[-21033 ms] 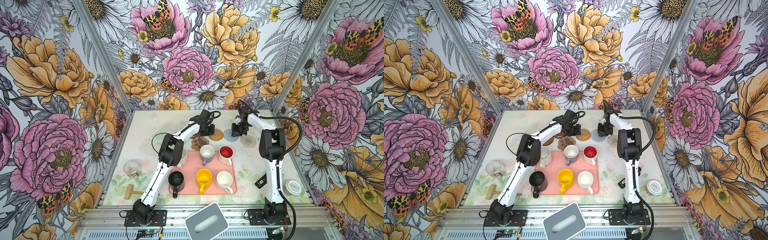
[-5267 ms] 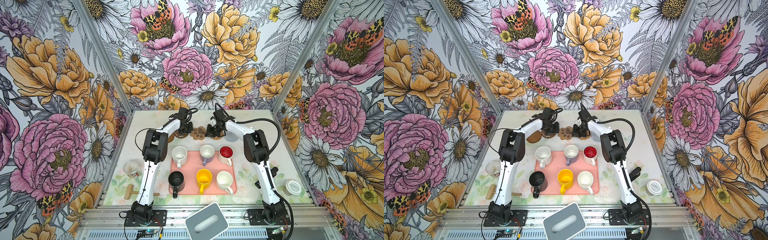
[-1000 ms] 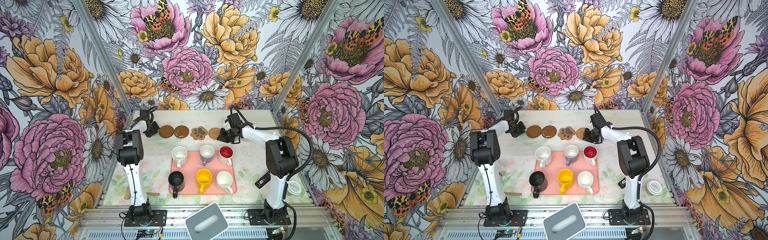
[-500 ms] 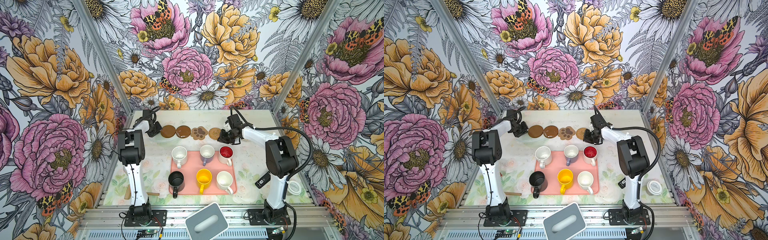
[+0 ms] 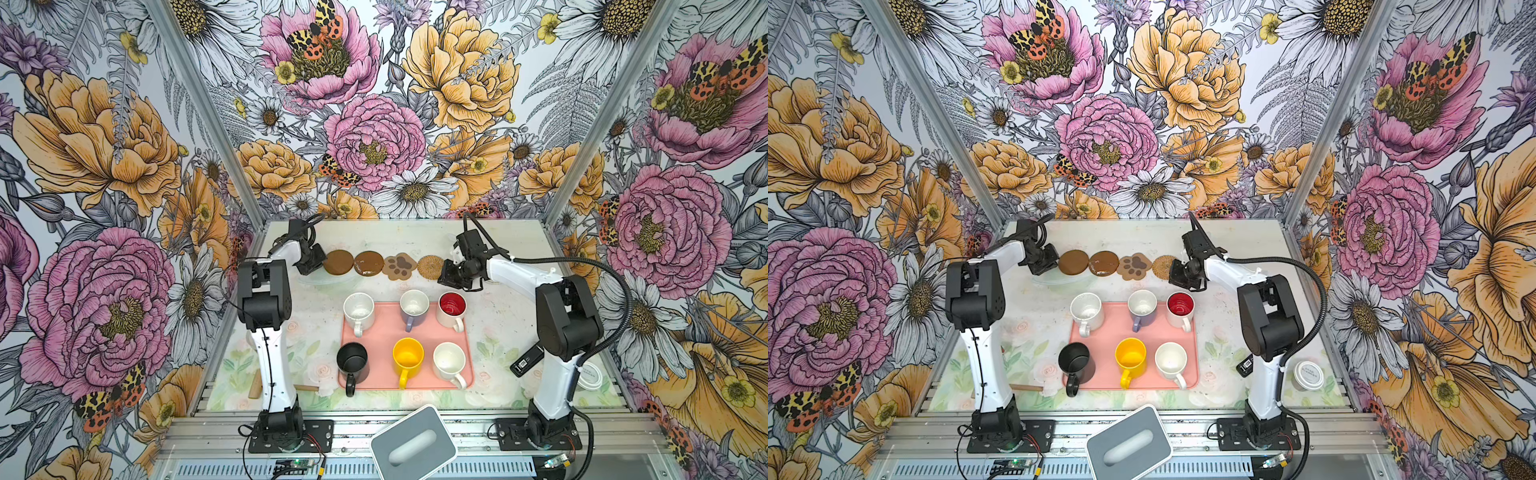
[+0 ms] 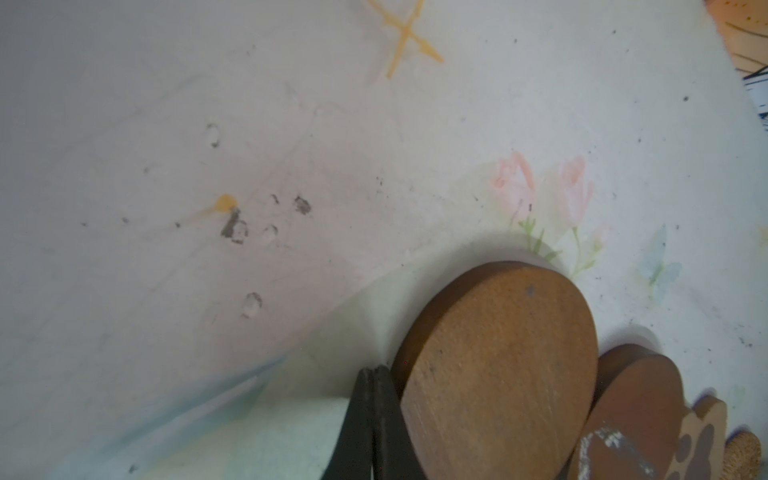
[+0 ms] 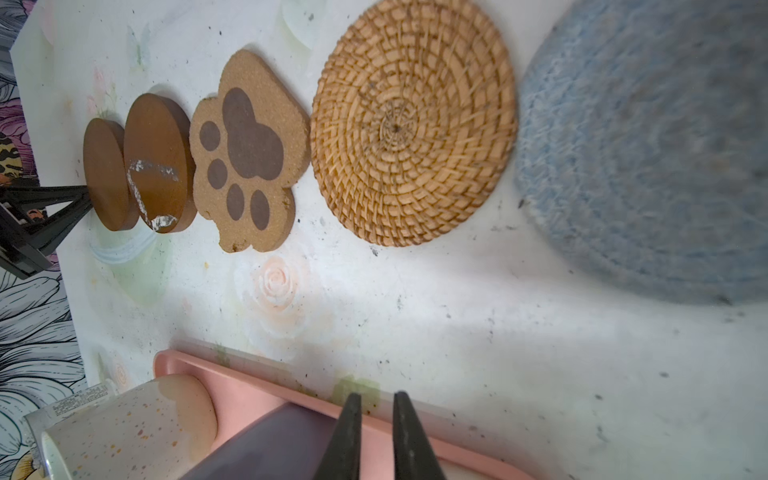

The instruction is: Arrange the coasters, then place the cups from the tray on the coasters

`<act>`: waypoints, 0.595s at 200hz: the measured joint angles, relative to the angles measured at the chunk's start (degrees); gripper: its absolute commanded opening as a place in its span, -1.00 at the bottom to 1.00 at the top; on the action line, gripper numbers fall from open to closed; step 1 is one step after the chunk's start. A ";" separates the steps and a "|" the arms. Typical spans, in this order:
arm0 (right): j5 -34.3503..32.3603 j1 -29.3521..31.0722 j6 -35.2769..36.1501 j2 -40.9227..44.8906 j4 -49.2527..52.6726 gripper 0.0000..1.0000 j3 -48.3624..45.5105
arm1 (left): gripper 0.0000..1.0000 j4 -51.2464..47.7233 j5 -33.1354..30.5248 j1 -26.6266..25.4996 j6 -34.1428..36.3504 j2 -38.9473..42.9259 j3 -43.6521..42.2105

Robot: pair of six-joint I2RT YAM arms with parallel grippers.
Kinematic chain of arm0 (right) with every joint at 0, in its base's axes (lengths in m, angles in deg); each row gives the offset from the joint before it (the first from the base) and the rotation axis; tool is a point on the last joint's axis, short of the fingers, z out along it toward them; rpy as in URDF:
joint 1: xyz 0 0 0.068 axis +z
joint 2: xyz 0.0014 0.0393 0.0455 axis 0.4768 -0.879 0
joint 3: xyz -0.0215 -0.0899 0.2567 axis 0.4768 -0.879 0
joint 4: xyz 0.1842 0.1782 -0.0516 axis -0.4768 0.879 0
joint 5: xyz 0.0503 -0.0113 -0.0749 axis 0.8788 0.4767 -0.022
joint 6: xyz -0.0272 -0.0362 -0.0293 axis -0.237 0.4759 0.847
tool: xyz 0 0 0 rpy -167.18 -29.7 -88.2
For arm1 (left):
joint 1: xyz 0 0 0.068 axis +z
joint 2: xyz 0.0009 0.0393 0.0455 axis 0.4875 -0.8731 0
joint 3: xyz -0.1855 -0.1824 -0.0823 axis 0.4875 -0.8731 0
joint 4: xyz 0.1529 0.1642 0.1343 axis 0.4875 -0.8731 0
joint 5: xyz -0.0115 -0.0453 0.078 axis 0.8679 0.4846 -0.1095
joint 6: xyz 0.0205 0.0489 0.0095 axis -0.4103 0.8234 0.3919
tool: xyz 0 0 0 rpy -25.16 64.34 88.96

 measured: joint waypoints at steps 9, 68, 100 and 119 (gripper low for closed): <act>-1.36 -0.07 -0.02 1.92 -0.02 -0.55 -0.52 | -1.00 -0.28 -0.13 0.00 0.00 0.31 0.00; -6.71 -0.11 0.11 14.78 -1.29 -0.40 -3.30 | -1.00 -1.05 -0.24 -1.84 0.00 9.90 -0.17; -8.17 -0.42 0.96 19.10 -1.51 -0.34 -6.69 | -1.00 -0.83 -0.37 -6.54 0.24 16.90 -0.68; -8.63 -0.46 1.14 21.99 -1.44 -0.32 -9.46 | -1.00 -0.61 -0.42 -11.06 0.52 20.33 -1.44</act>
